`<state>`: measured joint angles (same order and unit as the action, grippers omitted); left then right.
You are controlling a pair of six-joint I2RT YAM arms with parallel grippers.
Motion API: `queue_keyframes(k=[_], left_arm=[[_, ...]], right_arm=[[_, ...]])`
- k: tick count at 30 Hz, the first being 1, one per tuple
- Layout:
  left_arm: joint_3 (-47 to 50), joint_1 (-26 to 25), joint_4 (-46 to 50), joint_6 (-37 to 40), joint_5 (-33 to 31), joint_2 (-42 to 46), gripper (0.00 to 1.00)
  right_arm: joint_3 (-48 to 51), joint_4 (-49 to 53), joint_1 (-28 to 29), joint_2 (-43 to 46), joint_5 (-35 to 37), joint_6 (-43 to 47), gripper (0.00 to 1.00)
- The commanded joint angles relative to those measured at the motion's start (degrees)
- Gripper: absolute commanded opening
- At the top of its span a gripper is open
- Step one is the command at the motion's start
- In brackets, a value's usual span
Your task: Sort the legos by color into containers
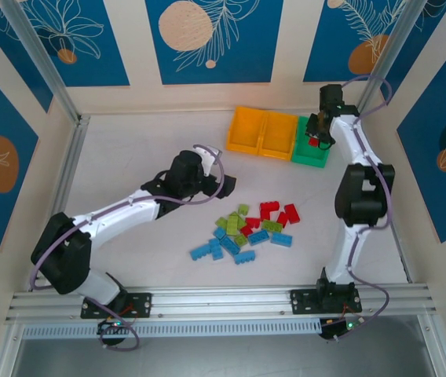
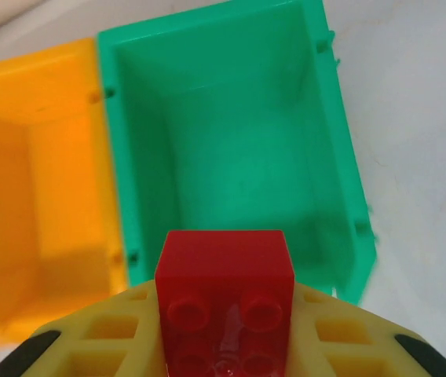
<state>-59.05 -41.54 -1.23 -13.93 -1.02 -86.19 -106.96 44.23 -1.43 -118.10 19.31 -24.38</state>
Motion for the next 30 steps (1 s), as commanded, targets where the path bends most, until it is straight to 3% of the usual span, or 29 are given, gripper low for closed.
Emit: queue_keyframes(k=[1, 5, 9, 14, 19, 24, 30], left_arm=[[-3.15, -0.73, 5.41, -5.65, -1.04, -1.73, 1.0], [-6.92, -0.75, 12.34, -10.84, -2.14, -3.8, 1.0], [-13.28, -0.76, 23.43, -14.09, -3.54, -7.64, 0.99], [-19.64, -2.02, 30.58, -16.88, -2.95, -12.86, 0.83], [-28.89, -5.82, 36.54, -17.44, -1.75, -21.45, 0.72], [-38.31, -8.56, 43.06, -17.01, -0.16, -30.64, 0.65], [-44.15, -8.65, 48.3, -14.77, 3.84, -37.07, 0.64]], right_arm=[[-7.41, 5.62, -0.04, -6.7, -1.5, 0.43, 0.34], [-14.07, 9.39, -0.34, -10.88, -3.66, -0.05, 0.48], [-15.21, 10.85, -0.4, -8.86, -4.26, 0.03, 0.54], [-13.91, 15.2, -1.09, -1.47, -8.69, -2.05, 0.55], [1.94, 14.26, -1.04, 15.51, -18.47, -5.36, 0.61], [18.4, 13.79, -0.34, 30.73, -23.4, -7.79, 0.67], [29.0, 14.58, 0.46, 39.32, -23.27, -7.79, 0.72]])
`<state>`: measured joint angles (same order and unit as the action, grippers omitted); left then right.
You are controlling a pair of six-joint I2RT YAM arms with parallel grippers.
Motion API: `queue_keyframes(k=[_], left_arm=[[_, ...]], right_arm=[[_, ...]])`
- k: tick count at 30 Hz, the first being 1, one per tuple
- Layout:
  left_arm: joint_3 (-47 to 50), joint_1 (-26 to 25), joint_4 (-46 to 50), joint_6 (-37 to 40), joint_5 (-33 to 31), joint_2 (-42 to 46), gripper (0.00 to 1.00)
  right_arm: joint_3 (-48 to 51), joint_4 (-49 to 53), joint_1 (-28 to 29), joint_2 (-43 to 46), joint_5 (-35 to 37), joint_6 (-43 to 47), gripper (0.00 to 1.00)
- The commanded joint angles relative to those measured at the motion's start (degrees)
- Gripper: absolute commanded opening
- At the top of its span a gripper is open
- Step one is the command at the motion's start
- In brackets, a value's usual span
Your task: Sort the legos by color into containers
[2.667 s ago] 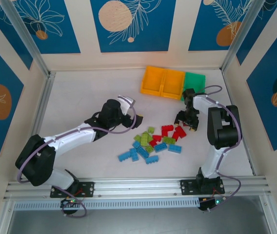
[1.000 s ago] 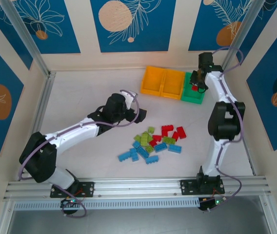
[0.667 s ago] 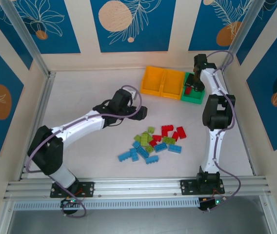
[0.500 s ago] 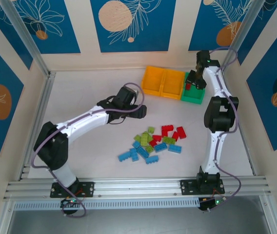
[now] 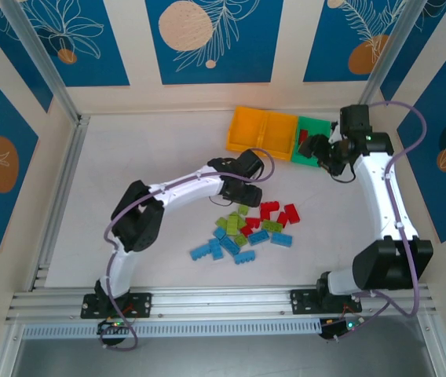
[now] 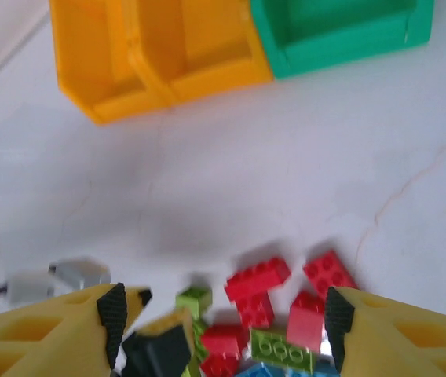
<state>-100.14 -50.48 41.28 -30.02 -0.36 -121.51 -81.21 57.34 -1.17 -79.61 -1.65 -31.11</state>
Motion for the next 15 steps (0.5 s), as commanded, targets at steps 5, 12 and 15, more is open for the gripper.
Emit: queue_keyframes(k=[5, 12, 15], left_arm=[[-5.62, 0.29, 9.78, 4.04, 3.83, -5.55, 0.61], [-7.69, 0.38, 11.2, 4.18, 1.94, -8.48, 0.48], [-8.44, 0.49, 11.1, 4.1, 1.62, -8.72, 0.36]], right_arm=[[3.86, 2.49, 0.03, -0.3, -4.65, -0.54, 0.74], [2.53, 1.95, -0.34, -1.86, -7.76, -1.67, 0.74], [1.7, 2.15, -0.42, -2.16, -7.71, -1.58, 0.74]])
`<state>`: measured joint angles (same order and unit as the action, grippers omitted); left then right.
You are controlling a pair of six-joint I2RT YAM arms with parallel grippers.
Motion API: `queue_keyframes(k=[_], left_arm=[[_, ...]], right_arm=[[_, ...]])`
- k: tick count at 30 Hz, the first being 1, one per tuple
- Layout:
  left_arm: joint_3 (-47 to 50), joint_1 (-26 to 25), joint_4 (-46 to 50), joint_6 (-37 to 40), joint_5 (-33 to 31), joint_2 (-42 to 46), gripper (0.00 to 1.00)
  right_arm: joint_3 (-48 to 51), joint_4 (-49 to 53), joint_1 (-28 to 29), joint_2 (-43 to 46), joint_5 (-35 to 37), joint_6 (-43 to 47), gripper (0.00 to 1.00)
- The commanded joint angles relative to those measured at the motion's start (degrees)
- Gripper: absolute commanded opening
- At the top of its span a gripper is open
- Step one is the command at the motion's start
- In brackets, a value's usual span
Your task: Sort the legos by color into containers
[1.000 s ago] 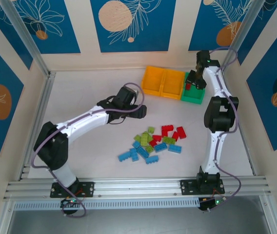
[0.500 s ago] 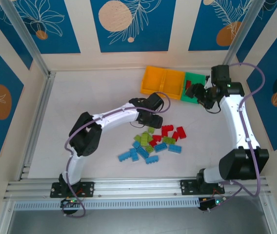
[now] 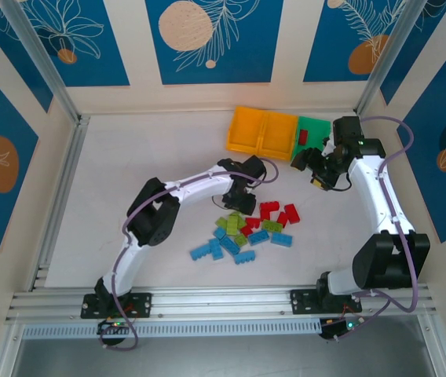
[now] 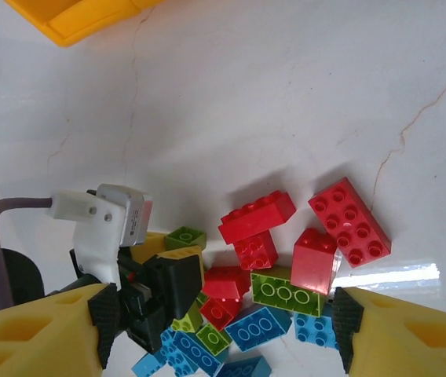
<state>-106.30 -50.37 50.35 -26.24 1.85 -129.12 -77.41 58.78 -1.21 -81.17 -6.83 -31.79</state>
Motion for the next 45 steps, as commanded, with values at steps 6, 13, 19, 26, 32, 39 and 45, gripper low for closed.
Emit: queue_keyframes(k=[6, 13, 19, 26, 32, 39, 45], left_arm=[[-8.33, 2.12, 0.46, 1.09, -3.23, 1.71, 0.25], [-25.77, 8.39, -5.43, 1.78, -9.13, -6.53, 0.22], [-41.67, 12.83, -8.75, 1.06, -8.71, -17.54, 0.23], [-41.87, 14.85, -22.33, -0.74, -4.58, -21.46, 0.26], [-43.89, 15.3, -25.22, -3.51, -5.65, -23.86, 0.4], [-43.9, 15.88, -22.42, -0.71, -5.37, -21.18, 0.54], [-39.13, 15.77, -16.12, 4.91, -1.06, -11.07, 0.52]], right_arm=[[-3.78, 1.17, -0.47, -0.22, -1.97, -1.32, 0.75], [-3.47, 0.59, -0.52, 0.83, -1.08, -2.12, 0.74], [-3.45, 1.06, -0.63, 2.15, -0.2, -1.88, 0.74], [-4.53, 2.97, -0.72, 2.26, 0.9, 0.66, 0.75], [-4.78, 3.62, -0.72, 2.2, 0.58, 0.44, 0.75], [-4.98, 3.83, -0.72, 2.44, 0.24, 0.15, 0.74], [-1.95, 3.23, 1.68, 3.01, 0.59, -0.1, 0.74]])
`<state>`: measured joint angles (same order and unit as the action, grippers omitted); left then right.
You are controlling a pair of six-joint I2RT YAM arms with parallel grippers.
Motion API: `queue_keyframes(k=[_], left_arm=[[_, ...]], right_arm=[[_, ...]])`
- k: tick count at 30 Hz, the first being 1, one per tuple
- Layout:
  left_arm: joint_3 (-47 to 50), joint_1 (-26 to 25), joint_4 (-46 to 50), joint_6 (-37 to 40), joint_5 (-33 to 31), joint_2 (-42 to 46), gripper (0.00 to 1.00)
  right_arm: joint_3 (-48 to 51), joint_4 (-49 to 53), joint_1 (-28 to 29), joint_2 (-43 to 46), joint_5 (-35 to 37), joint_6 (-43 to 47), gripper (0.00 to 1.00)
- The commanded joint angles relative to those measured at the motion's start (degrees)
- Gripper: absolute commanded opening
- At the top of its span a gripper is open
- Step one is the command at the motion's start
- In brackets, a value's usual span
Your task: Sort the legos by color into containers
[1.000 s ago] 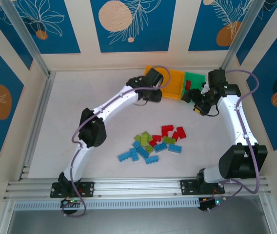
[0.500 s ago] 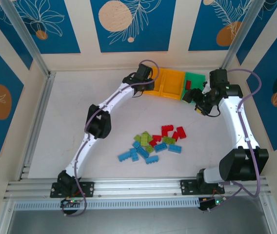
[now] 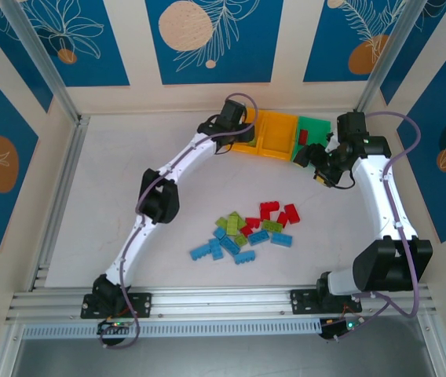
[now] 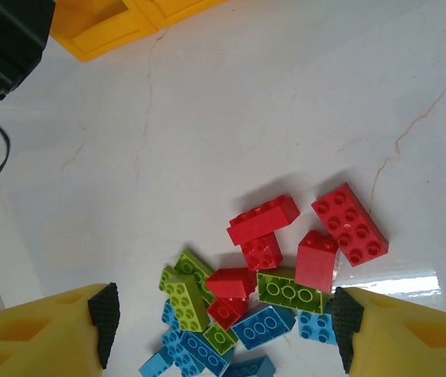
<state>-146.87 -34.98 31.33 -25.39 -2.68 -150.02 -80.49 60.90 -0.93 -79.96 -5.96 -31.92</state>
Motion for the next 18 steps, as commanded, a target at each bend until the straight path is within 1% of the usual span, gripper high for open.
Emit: queue_keyframes(k=[1, 2, 6, 10, 12, 14, 16, 18], left_arm=[[5.3, 0.21, 2.33, 5.45, 4.81, 13.25, 0.52], [9.48, 0.06, 1.15, 6.57, 5.92, 16.7, 0.52], [31.88, -0.62, -5.78, 11.24, 9.25, 33.19, 0.52], [50.38, -0.83, -8.96, 16.88, 12.92, 47.63, 0.57], [57.07, -0.91, -8.63, 19.98, 14.58, 53.08, 0.61], [63.04, -0.96, -8.34, 23.31, 16.31, 57.71, 0.68], [68.71, -1.0, -8.63, 26.9, 18.47, 62.18, 0.76], [72.99, -1.09, -9.14, 29.44, 19.36, 65.35, 0.83]], right_arm=[[2.25, 0.91, 2.76, 1.82, 0.33, -0.08, 0.74], [3.07, 0.76, 4.18, 1.77, 0.84, -0.11, 0.74], [7.2, -0.2, 11.83, 0.69, 5.13, -0.01, 0.75], [9.6, -1.81, 19.87, -3.81, 10.91, 1.42, 0.76], [9.57, -2.38, 22.65, -7.06, 13.67, 2.92, 0.78], [9.14, -3.25, 24.8, -10.93, 17.43, 4.94, 0.85], [8.17, -3.9, 25.84, -15.05, 21.15, 6.8, 0.93], [7.2, -4.82, 25.98, -18.49, 22.62, 8.56, 0.97]])
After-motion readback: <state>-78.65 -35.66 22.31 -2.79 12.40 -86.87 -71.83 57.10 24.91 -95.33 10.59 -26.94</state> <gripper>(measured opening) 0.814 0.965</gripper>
